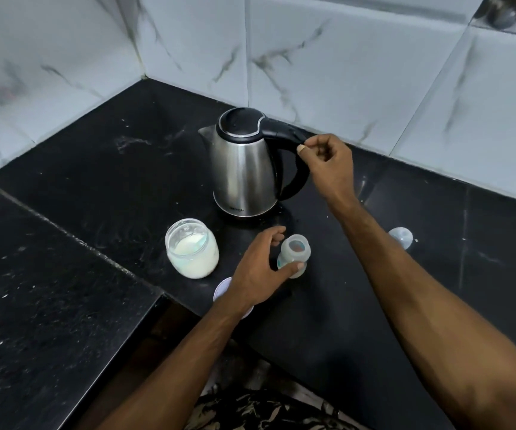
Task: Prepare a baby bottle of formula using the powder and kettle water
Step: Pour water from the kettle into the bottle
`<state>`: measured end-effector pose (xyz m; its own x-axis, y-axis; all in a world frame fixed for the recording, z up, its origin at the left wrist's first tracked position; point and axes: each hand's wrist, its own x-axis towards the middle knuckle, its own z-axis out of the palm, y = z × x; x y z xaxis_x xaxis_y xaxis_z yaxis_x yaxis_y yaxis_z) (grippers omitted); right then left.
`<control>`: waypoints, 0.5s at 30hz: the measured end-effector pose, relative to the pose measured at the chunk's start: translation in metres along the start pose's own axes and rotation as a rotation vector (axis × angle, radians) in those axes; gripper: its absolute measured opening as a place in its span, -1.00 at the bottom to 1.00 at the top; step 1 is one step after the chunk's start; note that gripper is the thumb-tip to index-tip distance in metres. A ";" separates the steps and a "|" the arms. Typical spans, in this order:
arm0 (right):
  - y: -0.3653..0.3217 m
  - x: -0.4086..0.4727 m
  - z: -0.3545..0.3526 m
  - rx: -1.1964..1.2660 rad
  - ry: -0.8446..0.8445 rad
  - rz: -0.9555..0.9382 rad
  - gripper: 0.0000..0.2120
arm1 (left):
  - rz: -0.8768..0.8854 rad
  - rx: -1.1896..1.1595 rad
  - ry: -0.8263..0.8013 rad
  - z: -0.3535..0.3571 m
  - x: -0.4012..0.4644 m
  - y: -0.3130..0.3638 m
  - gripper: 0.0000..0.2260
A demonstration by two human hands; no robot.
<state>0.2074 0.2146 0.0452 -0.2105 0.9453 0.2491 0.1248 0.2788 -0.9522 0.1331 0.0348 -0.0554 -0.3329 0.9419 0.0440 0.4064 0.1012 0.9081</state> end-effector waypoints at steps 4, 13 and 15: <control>0.011 0.010 -0.003 0.013 -0.037 -0.001 -0.78 | -0.020 -0.010 -0.027 0.005 0.003 0.004 -0.25; 0.017 0.025 0.007 -0.078 -0.372 0.029 -0.64 | -0.014 0.054 -0.101 0.010 0.003 0.004 -0.34; 0.014 0.037 0.011 -0.081 -0.412 0.038 -0.60 | 0.007 0.032 -0.104 0.006 0.010 0.006 -0.48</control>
<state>0.1909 0.2521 0.0389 -0.5720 0.8132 0.1073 0.2124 0.2731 -0.9382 0.1374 0.0468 -0.0526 -0.2405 0.9706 0.0050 0.4360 0.1035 0.8940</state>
